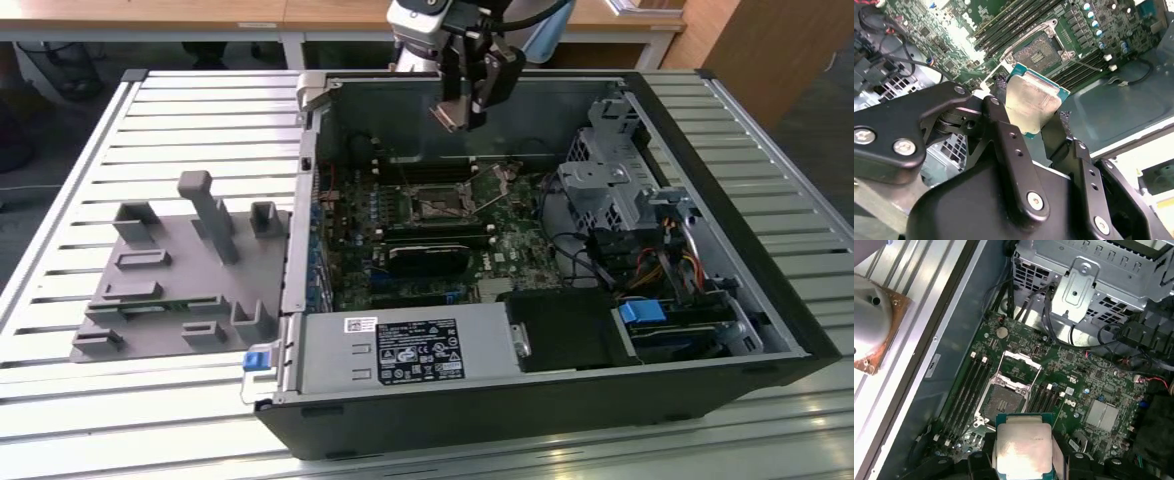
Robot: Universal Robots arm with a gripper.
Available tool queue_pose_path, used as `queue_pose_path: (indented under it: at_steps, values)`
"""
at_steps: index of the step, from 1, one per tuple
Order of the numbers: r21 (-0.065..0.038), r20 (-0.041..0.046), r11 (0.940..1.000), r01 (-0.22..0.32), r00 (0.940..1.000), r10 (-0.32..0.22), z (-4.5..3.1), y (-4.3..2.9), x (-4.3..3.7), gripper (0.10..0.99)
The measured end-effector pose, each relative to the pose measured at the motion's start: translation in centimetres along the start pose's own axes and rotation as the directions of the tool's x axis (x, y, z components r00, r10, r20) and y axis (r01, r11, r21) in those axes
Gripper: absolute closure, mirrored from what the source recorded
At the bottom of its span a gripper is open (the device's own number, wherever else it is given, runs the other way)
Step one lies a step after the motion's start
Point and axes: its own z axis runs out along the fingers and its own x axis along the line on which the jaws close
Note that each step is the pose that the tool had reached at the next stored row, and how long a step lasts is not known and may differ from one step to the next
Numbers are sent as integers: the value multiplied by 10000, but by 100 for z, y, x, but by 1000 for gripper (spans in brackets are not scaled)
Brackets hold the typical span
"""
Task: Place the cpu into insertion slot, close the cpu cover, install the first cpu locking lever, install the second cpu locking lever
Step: 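Place the cpu into insertion slot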
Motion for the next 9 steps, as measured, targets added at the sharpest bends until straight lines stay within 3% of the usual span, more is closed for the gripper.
queue_pose_path:
  at_steps: [9]
  values:
    - [-19, 89, 9932, -1161, 9932, 1162, 25, 0, 5, 557]
